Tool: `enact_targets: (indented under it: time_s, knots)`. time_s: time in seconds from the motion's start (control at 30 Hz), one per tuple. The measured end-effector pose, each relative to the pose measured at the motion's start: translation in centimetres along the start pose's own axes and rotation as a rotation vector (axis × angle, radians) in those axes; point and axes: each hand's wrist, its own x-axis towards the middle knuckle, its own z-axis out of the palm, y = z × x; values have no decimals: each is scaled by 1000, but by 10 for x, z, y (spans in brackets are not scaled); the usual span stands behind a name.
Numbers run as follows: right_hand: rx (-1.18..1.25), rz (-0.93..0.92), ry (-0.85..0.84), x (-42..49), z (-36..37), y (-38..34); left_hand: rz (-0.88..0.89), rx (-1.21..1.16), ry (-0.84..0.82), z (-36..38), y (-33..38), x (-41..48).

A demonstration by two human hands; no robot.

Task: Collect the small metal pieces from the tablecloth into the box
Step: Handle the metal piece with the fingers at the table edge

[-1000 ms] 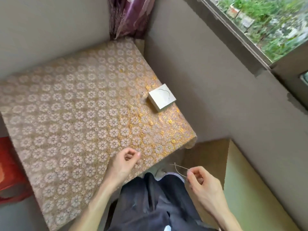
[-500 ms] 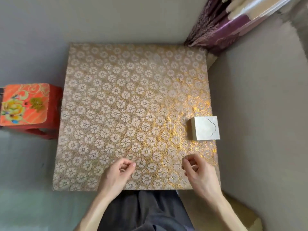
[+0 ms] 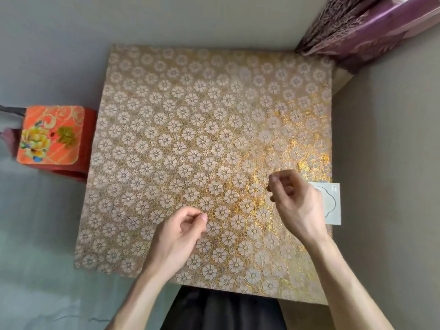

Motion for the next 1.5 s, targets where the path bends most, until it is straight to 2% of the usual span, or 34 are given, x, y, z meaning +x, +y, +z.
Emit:
enact_targets:
  time_s: [0.3,0.47,0.57,0.77,0.87,1.03,1.23,1.33,1.5]
  knots:
    - [119,-5,205,21,-20,-47,120,34,-68,-14,34,18]
    - [156,62,224,13,-10,-28,118,32,-90,-18,32,23]
    - [166,217,188,7,19,19,96,50,-114,-17,19,25]
    - [383,737,112,-1,85,126,1,100,-154,-13,-2,27]
    - [426,827,165,-4,96,151,-41,112,-189,-8,-8,26]
    - [367,831,199,-15,97,160,-161,37,-258,5,-23,26]
    - [346,788,196,-53,91,151,-372,-217,-254,32,-49,24]
    - [377,794,98,-80,92,139,-534,-390,-239,46,-59,24]
    - [518,775,-102,-118,101,113,-733,-447,-216,62,-68,16]
